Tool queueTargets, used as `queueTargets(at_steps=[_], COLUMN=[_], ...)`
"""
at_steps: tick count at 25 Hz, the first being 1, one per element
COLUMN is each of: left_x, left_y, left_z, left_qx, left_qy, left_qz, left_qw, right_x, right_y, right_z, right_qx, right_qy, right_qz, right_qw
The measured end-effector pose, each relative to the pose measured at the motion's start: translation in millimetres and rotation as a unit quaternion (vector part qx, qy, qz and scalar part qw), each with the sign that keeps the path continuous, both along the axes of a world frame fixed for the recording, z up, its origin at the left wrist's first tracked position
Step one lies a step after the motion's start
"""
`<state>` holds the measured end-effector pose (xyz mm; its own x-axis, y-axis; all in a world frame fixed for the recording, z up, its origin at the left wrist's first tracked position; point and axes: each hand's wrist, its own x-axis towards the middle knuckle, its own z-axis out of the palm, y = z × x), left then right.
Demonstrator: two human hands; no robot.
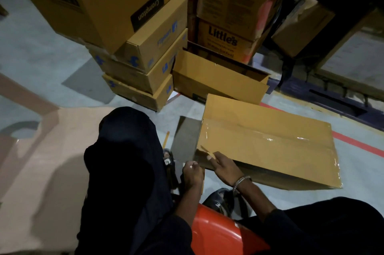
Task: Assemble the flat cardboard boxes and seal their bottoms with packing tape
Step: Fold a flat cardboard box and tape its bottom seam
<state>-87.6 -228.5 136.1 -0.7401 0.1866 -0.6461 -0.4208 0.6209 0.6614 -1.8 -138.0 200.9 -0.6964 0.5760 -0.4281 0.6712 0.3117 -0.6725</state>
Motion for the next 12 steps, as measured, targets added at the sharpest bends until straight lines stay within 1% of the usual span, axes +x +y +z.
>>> queueTargets(at_steps=[2,4,6,9,12], left_x=[-0.2,0.4,0.4,-1.2,-2.2], left_y=[1.0,0.0,-1.4,-0.8,0.3], left_z=[0.8,3.1,7.5,12.5,6.4], left_qx=[-0.003,-0.003,-0.009,-0.017,-0.015], left_qy=[-0.002,-0.004,-0.005,-0.006,-0.009], left_qz=[0.001,-0.007,-0.012,-0.005,0.004], left_qw=[1.0,1.0,1.0,1.0,1.0], right_x=[-4.6,-11.8,-19.7,-30.2,-35.8], right_y=[-1.8,-1.3,-0.9,3.4,9.6], right_z=[-5.8,-5.9,-1.0,3.0,4.8], right_qx=[0.032,0.059,0.087,0.128,0.13], right_qy=[-0.007,-0.036,-0.068,-0.147,-0.215], right_qz=[0.08,0.13,0.164,0.207,0.23], right_qw=[0.996,0.989,0.98,0.959,0.94])
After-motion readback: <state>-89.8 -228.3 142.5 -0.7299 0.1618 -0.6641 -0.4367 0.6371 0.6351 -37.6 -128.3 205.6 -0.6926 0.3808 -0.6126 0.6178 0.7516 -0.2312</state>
